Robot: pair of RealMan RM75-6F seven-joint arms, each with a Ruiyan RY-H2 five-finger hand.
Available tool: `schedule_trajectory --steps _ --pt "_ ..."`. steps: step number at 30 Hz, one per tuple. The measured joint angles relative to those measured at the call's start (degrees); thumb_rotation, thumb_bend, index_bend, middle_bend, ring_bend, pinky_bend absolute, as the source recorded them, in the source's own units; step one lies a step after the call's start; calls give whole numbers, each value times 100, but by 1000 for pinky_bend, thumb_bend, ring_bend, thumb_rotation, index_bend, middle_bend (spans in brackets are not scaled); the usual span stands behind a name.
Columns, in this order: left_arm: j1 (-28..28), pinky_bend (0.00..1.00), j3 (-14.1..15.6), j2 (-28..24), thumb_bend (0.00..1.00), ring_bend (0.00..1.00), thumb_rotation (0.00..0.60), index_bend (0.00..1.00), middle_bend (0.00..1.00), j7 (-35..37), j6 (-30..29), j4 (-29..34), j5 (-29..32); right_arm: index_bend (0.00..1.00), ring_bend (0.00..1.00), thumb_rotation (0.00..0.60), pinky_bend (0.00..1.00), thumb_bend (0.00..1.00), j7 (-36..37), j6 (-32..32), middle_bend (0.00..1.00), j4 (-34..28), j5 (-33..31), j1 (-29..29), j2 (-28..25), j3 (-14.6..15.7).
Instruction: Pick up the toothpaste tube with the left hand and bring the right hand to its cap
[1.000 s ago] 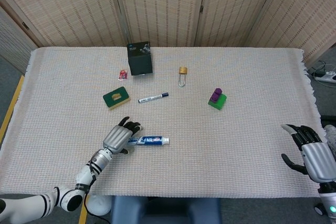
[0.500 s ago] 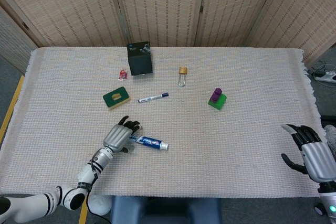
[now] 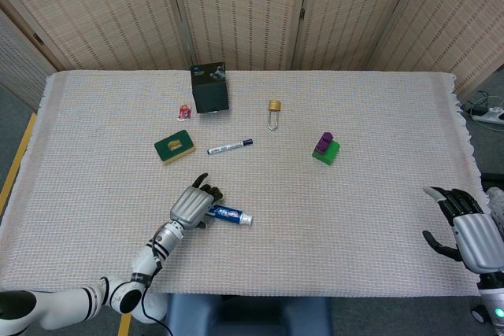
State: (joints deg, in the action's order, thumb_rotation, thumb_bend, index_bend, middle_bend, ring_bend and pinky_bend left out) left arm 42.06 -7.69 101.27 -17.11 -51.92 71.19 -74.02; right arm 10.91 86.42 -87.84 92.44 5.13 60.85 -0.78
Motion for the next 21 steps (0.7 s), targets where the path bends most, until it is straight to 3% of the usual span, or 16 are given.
schedule_trajectory --steps 9,12,17,21 --pt "-37 109 104 19 375 388 600 466 417 77 -114 -54 -99 145 187 600 144 351 9 -5 210 18 9 -1 14 7" --pt "-39 160 111 34 457 445 600 526 472 159 -149 -77 -153 145 186 600 144 352 2 13 210 13 11 -11 7 8" --pt "-39 410 131 65 617 628 600 717 650 787 -252 -233 -386 145 186 600 144 352 -7 41 210 -11 29 -29 -6 17" --pt "-46 519 186 60 683 709 600 791 724 1760 -408 -486 -704 145 187 600 144 351 -33 78 210 -42 64 -35 -19 16"
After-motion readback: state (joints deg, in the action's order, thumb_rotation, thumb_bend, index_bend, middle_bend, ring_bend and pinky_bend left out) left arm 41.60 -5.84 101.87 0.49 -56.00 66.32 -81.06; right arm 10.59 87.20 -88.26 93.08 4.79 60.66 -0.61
